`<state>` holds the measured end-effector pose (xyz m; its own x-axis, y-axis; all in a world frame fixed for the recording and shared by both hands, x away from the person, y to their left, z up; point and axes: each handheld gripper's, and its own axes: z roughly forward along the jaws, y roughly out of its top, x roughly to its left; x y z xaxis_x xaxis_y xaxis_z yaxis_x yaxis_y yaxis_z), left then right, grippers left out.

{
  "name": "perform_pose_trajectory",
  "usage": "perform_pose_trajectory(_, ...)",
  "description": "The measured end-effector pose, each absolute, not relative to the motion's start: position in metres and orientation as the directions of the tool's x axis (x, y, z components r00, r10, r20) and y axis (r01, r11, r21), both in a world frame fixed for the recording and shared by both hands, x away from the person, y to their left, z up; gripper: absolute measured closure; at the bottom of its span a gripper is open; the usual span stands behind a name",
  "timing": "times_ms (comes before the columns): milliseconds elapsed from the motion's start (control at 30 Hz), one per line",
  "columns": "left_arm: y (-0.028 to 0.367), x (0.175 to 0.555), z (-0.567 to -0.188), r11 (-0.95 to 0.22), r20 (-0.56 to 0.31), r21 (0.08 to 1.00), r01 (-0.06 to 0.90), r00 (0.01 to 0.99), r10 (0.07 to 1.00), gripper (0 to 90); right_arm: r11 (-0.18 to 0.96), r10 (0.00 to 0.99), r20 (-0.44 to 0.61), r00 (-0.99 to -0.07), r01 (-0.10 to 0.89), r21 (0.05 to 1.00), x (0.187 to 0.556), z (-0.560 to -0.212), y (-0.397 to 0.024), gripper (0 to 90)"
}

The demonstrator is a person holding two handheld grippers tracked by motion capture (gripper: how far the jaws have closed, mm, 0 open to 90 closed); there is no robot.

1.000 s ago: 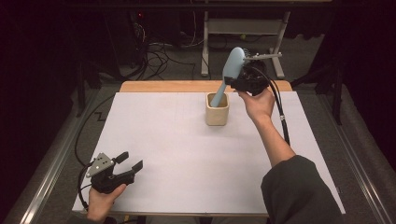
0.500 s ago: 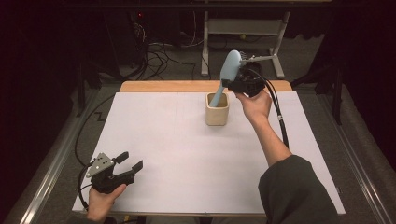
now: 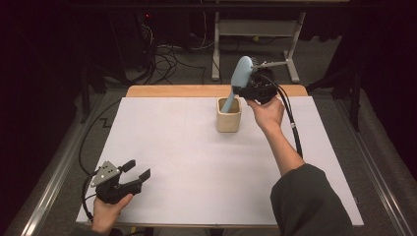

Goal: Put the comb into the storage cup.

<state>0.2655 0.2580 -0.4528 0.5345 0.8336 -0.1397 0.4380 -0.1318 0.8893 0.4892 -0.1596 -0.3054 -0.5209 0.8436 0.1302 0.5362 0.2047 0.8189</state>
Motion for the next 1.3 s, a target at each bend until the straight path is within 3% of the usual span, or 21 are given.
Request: perform_pose_trajectory(1300,0.258,0.266,-0.453,-0.133,-0.140,0.889,0.439,0.537,0.832,31.6,0.215,0.848,0.143,-0.510,0.578,0.788,0.496,-0.321,-0.157,55.9)
